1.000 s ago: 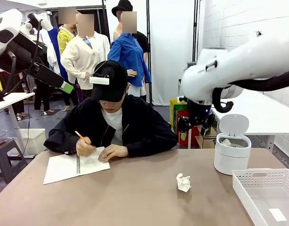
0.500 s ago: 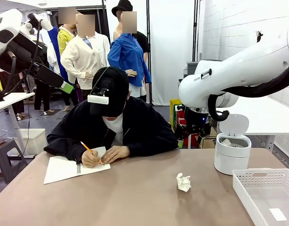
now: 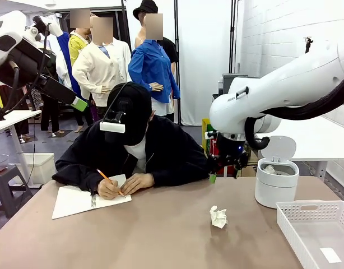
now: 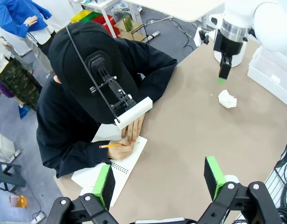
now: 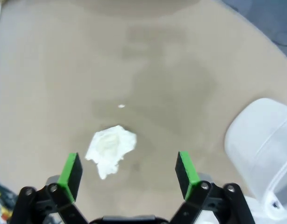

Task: Sort the paper based on its condition.
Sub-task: If a person hands you a paper, place it in the Organizing basket , and if it's crumpled, put it in the Trash can.

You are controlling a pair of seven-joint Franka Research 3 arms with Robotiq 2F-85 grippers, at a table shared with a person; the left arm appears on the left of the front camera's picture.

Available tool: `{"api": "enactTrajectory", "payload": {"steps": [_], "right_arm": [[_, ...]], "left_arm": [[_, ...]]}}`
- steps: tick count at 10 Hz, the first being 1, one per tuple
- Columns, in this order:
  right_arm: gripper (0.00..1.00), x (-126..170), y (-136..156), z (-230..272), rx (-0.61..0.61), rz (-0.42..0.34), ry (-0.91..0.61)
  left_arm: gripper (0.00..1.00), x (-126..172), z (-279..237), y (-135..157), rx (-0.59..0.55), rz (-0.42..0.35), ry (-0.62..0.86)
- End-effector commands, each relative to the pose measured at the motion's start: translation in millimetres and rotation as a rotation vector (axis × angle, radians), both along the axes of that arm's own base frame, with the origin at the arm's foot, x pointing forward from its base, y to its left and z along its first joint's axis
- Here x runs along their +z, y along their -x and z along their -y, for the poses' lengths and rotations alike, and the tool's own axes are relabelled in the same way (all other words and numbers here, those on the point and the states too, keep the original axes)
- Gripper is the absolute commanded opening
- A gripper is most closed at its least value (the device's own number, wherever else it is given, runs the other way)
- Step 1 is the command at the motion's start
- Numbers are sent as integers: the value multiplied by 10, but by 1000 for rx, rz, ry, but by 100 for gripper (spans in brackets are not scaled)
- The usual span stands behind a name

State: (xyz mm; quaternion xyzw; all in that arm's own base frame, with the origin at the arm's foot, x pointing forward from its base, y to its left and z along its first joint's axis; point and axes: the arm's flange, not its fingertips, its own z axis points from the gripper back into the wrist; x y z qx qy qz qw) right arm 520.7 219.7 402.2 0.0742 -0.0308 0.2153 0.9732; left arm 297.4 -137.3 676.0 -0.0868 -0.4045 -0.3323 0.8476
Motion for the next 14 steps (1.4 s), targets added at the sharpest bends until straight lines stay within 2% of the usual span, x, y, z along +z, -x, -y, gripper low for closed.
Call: {"api": "enactTrajectory", "payload": {"steps": [1,4,9,11,14], "right_arm": [[100,-180,205,-109,40,-43,-14],[100,-473,360,-178,69,-45,60],[100,-863,290,-164,94,-116,73],[100,-935,257,-178,99,-116,85],[100,-1012,244,-226,113,-67,137]], "left_arm": [[100,-2,-14,-4,-1,2,6],[100,-2,-14,-4,-1,2,6],[100,-2,-14,-4,-1,2,6],[100,-2,-14,-4,-1,2,6],[100,-2,-14,-4,-1,2,6]]}}
